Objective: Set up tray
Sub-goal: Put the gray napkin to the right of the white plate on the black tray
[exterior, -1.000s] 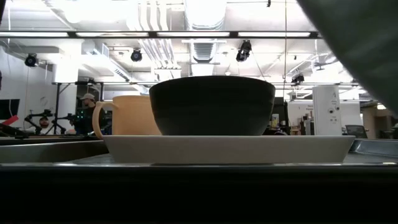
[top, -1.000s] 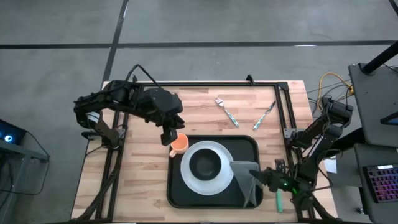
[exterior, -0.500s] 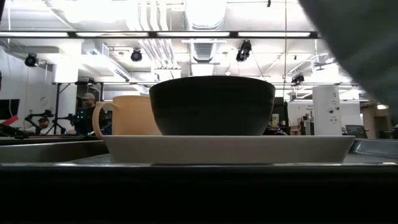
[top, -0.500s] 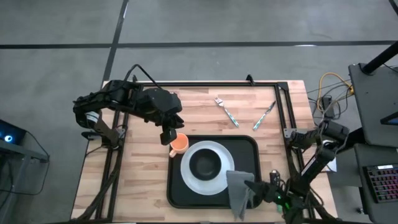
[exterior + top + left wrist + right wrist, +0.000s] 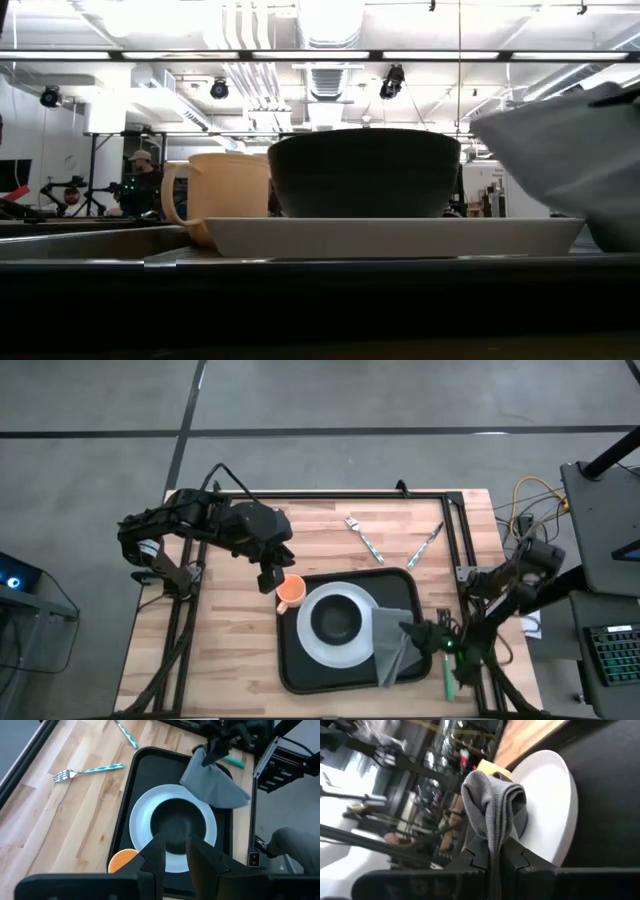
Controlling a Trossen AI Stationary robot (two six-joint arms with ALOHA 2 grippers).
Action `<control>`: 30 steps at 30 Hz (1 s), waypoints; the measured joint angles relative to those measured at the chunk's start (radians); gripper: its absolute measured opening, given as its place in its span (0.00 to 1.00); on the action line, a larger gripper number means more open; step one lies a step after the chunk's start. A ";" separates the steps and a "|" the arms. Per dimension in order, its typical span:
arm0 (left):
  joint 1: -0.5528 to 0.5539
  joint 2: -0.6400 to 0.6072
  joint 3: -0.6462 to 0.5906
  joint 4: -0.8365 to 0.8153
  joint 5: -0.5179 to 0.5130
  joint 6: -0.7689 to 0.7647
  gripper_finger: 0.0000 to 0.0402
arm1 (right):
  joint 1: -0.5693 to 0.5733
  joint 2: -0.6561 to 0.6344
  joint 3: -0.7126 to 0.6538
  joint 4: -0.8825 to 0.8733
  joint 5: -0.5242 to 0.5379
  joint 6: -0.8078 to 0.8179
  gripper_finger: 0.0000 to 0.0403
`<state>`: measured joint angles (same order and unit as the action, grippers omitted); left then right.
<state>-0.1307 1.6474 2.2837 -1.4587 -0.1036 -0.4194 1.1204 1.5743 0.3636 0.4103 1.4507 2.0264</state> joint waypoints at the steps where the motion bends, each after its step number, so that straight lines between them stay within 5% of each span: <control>1: 0.000 0.000 0.000 -0.005 0.000 0.000 0.15 | -0.002 -0.040 -0.020 0.002 -0.014 -0.024 0.02; 11: 0.000 0.000 -0.009 -0.034 0.001 0.000 0.15 | -0.016 -0.514 -0.145 0.006 -0.060 -0.448 0.02; 20: -0.015 0.000 -0.054 -0.034 0.010 -0.084 0.15 | -0.035 -0.678 -0.242 -0.017 -0.116 -0.536 0.03; 30: -0.067 0.000 -0.062 0.036 0.103 -0.226 0.15 | -0.035 -0.830 -0.307 -0.017 -0.109 -0.624 0.36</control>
<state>-0.1975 1.6478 2.2219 -1.4225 -0.0002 -0.6454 1.0855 0.7441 0.0568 0.3937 1.3421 1.4021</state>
